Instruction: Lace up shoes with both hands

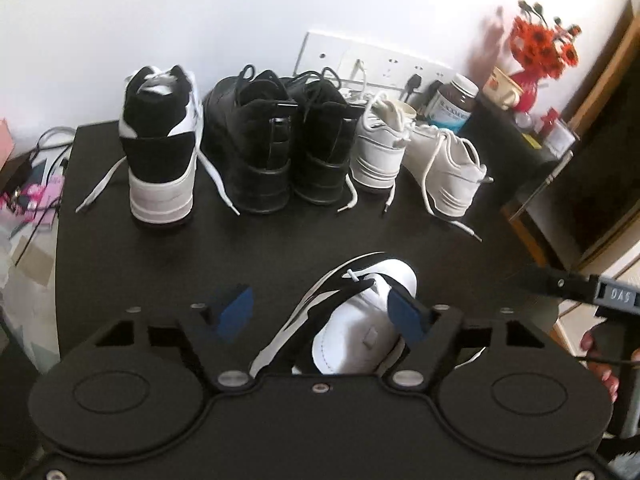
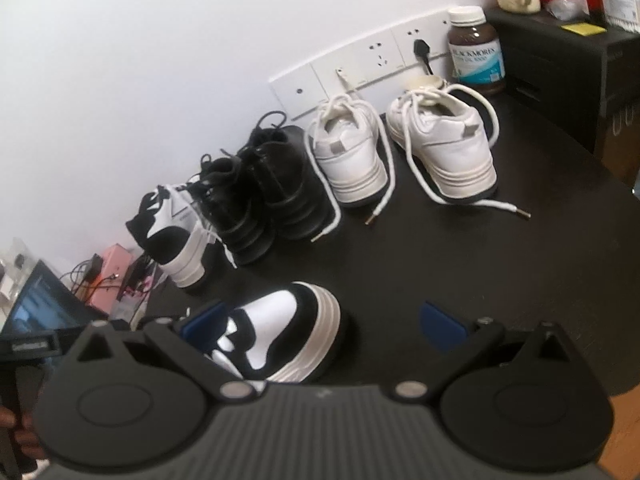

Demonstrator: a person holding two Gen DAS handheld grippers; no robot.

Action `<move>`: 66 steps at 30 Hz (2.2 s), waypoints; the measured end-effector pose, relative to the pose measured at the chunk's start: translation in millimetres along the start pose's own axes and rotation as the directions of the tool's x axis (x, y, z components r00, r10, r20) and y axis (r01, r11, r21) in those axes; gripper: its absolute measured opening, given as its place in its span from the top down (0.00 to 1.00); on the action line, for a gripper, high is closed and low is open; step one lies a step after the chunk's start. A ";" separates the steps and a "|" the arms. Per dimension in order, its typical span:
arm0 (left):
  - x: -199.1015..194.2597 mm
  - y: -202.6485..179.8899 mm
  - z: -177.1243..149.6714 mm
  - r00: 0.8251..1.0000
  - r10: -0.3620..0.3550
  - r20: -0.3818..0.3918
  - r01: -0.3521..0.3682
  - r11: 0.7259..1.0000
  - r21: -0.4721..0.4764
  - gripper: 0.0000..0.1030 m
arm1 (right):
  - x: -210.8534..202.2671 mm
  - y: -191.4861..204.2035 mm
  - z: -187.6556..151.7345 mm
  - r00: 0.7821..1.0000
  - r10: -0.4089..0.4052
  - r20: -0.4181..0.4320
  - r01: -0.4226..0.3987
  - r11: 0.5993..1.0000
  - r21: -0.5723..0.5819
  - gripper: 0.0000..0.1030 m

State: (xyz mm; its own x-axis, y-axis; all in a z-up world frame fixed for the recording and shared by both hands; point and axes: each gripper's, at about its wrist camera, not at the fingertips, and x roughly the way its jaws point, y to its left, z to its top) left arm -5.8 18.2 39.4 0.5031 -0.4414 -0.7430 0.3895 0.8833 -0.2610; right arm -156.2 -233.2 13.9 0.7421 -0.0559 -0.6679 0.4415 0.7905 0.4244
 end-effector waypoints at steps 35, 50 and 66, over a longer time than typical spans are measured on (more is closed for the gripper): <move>19.5 -25.7 -0.8 0.999 -0.020 -0.030 0.026 0.979 0.202 0.41 | 17.1 23.8 3.5 0.998 -0.014 -0.069 0.011 0.999 -0.037 0.06; 28.6 -13.8 -4.5 0.997 -0.061 -0.049 0.070 0.972 0.222 0.76 | 37.5 29.3 23.2 0.984 0.091 -0.155 -0.088 0.996 0.027 0.43; 24.9 -9.9 -11.9 0.997 -0.076 -0.022 0.079 0.966 0.247 0.81 | 124.8 104.4 42.4 0.888 0.208 -0.410 -0.257 0.964 -0.067 0.60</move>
State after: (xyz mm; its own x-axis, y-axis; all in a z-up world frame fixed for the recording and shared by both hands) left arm -6.3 0.3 16.2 0.4551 -0.5034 -0.7345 0.6063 0.7793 -0.1585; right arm 3.9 -183.4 0.8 0.5443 0.3650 -0.7553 0.2012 0.8173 0.5399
